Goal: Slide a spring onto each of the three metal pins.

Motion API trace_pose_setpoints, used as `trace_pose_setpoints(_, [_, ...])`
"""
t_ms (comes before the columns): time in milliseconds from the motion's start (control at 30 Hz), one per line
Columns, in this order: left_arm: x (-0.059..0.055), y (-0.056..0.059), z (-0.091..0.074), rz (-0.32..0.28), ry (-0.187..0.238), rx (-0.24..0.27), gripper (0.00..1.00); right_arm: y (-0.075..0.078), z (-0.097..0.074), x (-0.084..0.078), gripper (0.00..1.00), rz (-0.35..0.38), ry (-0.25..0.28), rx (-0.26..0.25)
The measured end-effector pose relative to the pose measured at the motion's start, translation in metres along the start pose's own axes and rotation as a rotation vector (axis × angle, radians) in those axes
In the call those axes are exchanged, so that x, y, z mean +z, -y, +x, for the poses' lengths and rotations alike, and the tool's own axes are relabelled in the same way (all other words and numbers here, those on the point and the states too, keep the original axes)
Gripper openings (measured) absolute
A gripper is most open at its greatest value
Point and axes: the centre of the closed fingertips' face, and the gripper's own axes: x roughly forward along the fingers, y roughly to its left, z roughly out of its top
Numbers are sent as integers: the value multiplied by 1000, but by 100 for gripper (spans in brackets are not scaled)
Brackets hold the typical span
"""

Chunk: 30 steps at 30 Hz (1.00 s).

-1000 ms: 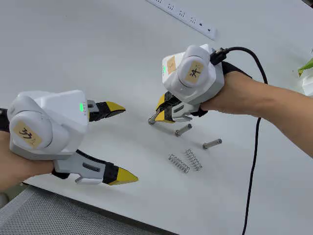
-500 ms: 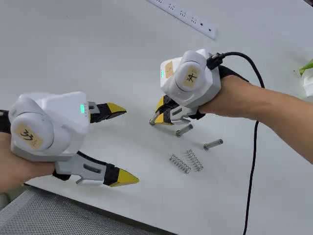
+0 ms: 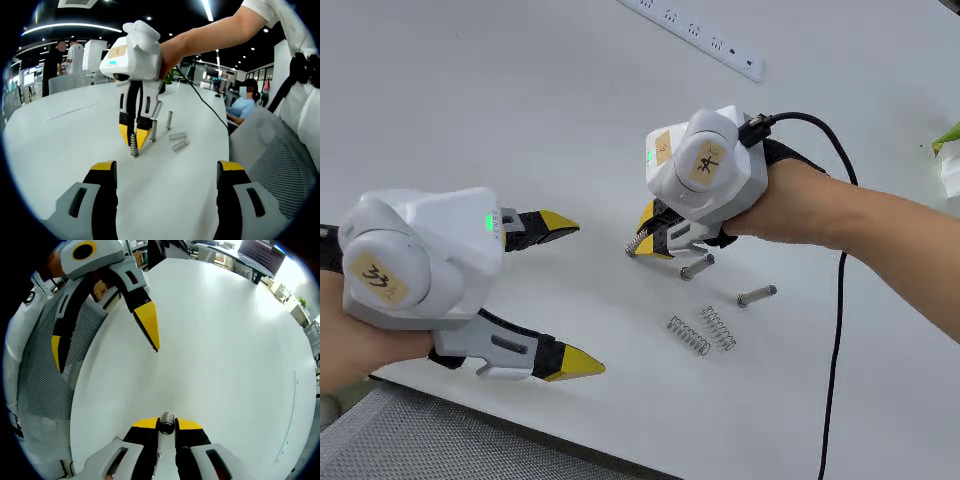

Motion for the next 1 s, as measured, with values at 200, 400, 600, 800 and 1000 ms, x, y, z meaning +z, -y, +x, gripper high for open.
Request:
trace_pose_setpoints(200, [1,-1,0,2,-1,2,81,2,1,-1,11,12,5,-2])
trace_pose_setpoints(400, [0,0,0,6,-7,0,81,3,-1,0,14,24,20,-10])
trace_pose_setpoints(600, [2,0,-1,10,-9,1,81,4,-9,0,18,45,45,-26])
trace_pose_setpoints(800, [4,1,-1,21,-15,-2,81,3,-22,2,22,71,85,-54])
trace_pose_setpoints(1000, [6,2,-2,26,-22,-7,82,0,-37,2,27,102,128,-85])
